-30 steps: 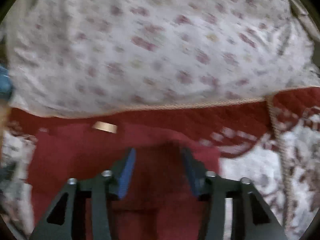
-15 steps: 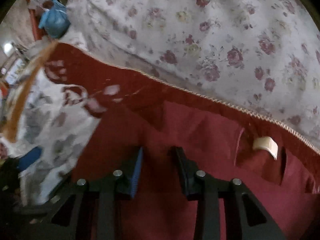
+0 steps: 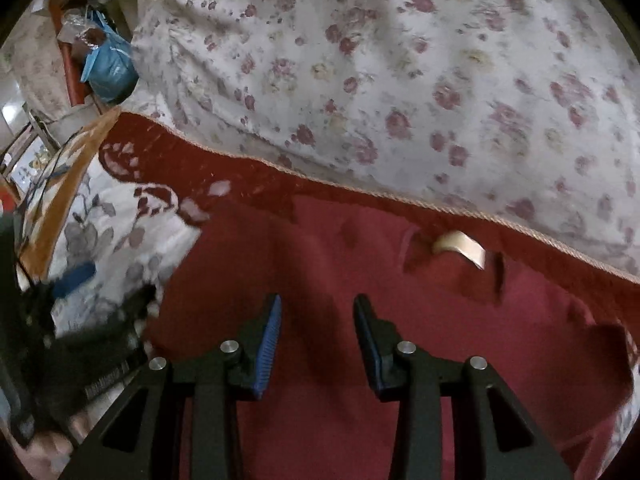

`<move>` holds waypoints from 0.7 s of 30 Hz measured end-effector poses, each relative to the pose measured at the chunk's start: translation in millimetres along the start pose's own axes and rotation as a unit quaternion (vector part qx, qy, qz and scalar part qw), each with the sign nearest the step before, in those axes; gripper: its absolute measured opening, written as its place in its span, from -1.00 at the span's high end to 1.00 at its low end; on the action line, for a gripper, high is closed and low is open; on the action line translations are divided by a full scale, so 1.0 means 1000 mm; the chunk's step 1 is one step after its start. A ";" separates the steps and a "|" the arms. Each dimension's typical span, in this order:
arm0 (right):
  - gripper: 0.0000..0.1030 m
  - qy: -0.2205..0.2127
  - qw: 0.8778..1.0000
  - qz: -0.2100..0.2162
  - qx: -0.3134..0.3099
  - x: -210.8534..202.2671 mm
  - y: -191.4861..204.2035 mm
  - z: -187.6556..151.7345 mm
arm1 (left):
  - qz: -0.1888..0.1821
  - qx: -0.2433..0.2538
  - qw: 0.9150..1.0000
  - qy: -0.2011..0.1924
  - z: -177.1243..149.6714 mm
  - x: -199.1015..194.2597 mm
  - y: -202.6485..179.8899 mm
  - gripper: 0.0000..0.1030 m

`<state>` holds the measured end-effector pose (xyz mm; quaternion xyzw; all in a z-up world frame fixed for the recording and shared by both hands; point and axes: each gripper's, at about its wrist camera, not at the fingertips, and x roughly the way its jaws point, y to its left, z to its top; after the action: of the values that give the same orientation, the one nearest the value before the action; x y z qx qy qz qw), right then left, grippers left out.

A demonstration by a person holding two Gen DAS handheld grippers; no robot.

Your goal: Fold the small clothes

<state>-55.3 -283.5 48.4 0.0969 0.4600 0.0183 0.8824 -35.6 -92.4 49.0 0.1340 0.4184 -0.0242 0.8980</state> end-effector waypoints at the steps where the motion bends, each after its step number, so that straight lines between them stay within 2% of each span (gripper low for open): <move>1: 0.21 0.010 1.000 -0.006 -0.004 0.003 -0.001 -0.008 | 0.006 0.003 1.000 -0.005 0.000 -0.002 -0.002 -0.60; 3: 0.20 0.036 0.999 -0.019 -0.006 0.018 -0.003 -0.019 | 0.021 0.009 1.000 -0.016 -0.001 -0.007 -0.006 -0.60; 5: 0.19 0.022 0.999 -0.026 -0.009 0.020 -0.003 -0.026 | 0.042 0.021 0.998 -0.031 -0.002 -0.013 -0.012 -0.60; 9: 0.12 0.036 0.999 -0.023 0.008 0.012 -0.003 -0.021 | 0.086 0.049 0.993 -0.057 -0.005 -0.018 -0.024 -0.60; 13: 0.09 0.033 0.999 -0.025 0.020 0.001 -0.007 -0.023 | 0.084 0.051 0.993 -0.059 -0.003 -0.019 -0.025 -0.60; 16: -0.03 0.025 0.999 -0.038 0.030 0.000 -0.010 -0.027 | 0.084 0.050 0.993 -0.070 -0.003 -0.025 -0.023 -0.60; 18: -0.11 0.043 0.998 -0.043 0.034 0.010 -0.012 -0.032 | 0.081 0.046 0.993 -0.077 -0.002 -0.028 -0.022 -0.60; 21: -0.12 0.043 0.998 -0.048 0.028 0.005 -0.011 -0.033 | 0.076 0.044 0.993 -0.077 -0.002 -0.030 -0.021 -0.60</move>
<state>-79.7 -288.1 24.1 0.0985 0.5017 -0.0333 0.8588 -59.4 -114.0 66.0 0.2020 0.3350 0.0153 0.9202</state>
